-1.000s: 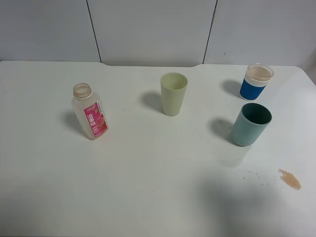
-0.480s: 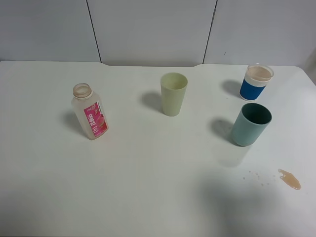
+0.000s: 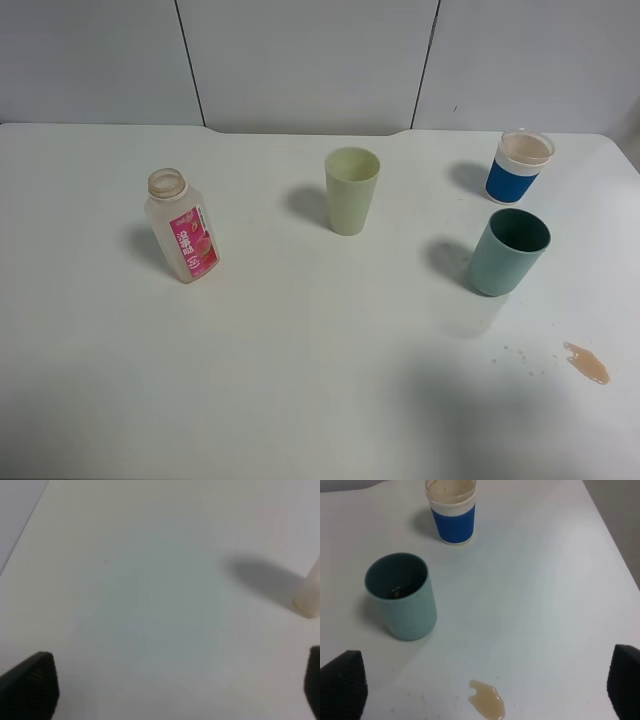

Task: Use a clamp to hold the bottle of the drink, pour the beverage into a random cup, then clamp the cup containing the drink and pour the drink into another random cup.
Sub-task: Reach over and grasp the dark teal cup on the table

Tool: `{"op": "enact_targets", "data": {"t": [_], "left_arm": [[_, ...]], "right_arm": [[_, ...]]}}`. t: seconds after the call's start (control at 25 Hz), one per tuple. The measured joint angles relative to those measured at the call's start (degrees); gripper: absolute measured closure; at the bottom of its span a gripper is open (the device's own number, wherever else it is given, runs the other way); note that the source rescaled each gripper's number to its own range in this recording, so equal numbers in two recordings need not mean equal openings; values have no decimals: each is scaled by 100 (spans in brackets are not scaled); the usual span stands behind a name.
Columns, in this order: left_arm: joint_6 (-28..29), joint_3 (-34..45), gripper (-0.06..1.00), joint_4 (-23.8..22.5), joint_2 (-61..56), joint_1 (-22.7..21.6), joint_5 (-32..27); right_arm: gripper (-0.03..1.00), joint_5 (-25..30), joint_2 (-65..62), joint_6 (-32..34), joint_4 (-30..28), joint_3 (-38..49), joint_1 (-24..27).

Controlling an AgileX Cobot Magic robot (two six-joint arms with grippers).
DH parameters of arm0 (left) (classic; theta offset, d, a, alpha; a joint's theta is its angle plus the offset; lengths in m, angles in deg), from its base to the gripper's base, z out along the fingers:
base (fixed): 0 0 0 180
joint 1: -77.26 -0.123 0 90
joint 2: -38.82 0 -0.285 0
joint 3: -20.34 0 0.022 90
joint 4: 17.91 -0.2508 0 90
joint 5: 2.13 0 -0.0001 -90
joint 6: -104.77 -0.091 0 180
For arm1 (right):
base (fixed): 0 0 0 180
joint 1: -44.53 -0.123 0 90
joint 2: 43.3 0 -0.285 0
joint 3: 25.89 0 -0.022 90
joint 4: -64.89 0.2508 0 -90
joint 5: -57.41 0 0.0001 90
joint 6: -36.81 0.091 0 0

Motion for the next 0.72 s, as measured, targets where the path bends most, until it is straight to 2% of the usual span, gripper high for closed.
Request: {"op": "enact_targets", "data": {"t": [0.72], "left_arm": [[0,0,-6,7,0,0,0]], "right_arm": [[13,0,0,0,0,0,0]]}}
